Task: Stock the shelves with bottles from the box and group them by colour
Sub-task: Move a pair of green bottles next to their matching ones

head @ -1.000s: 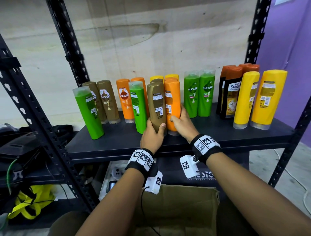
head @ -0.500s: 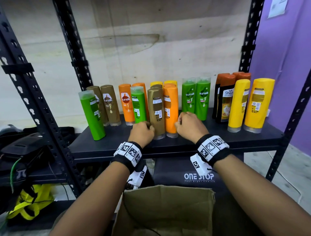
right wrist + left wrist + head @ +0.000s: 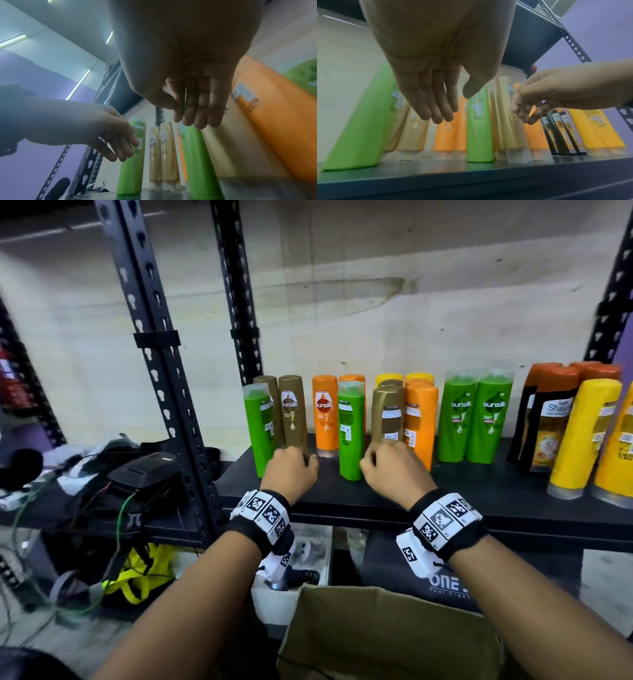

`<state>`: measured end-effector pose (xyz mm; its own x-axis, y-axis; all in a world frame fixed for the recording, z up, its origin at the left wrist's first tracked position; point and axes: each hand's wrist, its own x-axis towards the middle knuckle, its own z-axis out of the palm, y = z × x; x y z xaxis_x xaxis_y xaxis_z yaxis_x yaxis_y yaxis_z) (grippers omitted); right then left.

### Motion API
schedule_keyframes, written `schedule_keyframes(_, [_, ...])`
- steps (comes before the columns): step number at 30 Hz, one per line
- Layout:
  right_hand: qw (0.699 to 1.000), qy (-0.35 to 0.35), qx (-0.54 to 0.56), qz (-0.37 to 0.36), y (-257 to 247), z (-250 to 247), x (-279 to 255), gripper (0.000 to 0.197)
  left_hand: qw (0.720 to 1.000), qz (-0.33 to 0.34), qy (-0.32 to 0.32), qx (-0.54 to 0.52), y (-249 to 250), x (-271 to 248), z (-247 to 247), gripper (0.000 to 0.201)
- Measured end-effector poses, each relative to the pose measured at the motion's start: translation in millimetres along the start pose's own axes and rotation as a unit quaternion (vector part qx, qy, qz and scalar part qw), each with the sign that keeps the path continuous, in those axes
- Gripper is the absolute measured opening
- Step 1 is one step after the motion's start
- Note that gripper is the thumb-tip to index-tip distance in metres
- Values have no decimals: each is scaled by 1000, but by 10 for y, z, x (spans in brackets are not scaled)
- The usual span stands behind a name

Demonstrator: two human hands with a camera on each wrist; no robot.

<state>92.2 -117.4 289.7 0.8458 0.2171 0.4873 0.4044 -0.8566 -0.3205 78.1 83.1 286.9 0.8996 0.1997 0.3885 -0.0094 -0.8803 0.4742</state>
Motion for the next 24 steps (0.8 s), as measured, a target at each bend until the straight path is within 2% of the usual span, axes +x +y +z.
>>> schedule_keyframes(5, [999, -25, 4, -38, -249, 116, 135, 24, 1000, -19, 15, -2, -344, 37, -178, 30])
schedule_keyframes(11, [998, -21, -6, -62, -489, 40, 335, 26, 998, -40, 46, -16, -590, 136, -330, 28])
schedule_keyframes(14, [997, 17, -22, -67, -580, -10, 440, 27, 997, -49, 60, -21, -634, 262, -423, 28])
schedule_keyframes(18, [987, 116, -65, -89, -678, -106, 616, 36, 994, -37, 95, -30, -630, 500, -591, 26])
schedule_keyframes(21, [980, 154, -84, -92, -721, -179, 761, 45, 992, -38, 110, -48, -598, 650, -686, 43])
schedule_keyframes(24, [981, 123, -137, -66, -726, -229, 918, 55, 993, -36, 101, -49, -590, 780, -720, 59])
